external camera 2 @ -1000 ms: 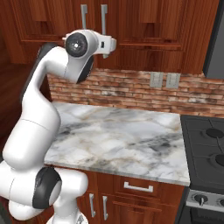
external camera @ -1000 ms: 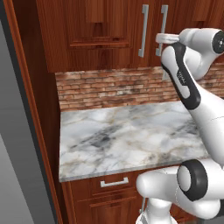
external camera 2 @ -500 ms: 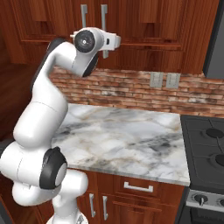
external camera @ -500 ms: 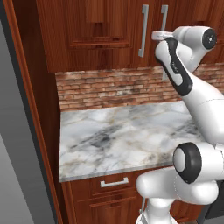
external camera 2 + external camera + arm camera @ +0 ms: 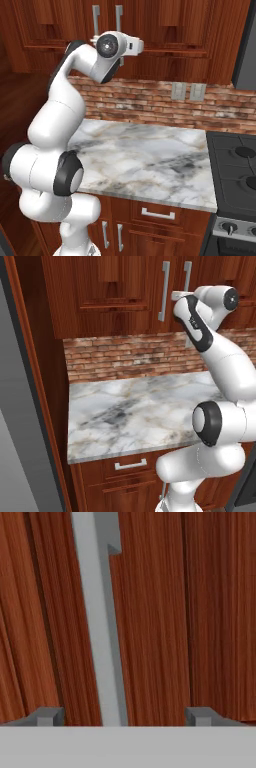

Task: Open the cabinet and move the ladle to the pot. Then close the cabinet.

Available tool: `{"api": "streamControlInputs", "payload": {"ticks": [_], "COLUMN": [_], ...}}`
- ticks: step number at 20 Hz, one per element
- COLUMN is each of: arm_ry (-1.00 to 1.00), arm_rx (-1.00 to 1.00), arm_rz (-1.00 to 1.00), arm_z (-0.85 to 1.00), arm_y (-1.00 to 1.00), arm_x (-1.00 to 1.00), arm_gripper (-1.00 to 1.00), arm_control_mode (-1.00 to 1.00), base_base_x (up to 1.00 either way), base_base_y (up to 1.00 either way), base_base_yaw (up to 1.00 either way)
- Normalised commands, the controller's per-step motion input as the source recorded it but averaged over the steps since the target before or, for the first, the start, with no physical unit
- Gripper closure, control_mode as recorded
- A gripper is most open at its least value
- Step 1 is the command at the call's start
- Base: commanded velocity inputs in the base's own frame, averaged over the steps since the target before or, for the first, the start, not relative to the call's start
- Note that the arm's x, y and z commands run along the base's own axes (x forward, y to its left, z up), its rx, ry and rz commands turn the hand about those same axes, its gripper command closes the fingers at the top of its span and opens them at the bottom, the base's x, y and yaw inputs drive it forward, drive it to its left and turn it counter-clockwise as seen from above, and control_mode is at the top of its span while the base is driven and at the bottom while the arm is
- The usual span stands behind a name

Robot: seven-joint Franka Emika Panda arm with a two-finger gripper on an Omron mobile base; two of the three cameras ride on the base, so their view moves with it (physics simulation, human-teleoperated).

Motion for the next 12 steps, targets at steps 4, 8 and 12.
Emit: {"api": "streamControlInputs", "payload": {"ticks": [4,8,12], "arm_ry": [0.01,0.0,0.01], "arm_rx": [0.0,-0.01,0.0], "arm_rz": [0.0,0.0,0.0], "arm_z": [-0.04,-0.08,-0.01], "arm_y": [-0.01,-0.02,0.0], "arm_x": [0.33,0.36,0.2], "arm_gripper": [-1.0,-1.0,-1.0], "arm_control_mode": [-1.0,-1.0,-1.0], "base_base_x": [0.0,0.0,0.0], "base_base_y": [0.0,0.0,0.0], "base_base_yaw": [0.0,0.0,0.0]}}
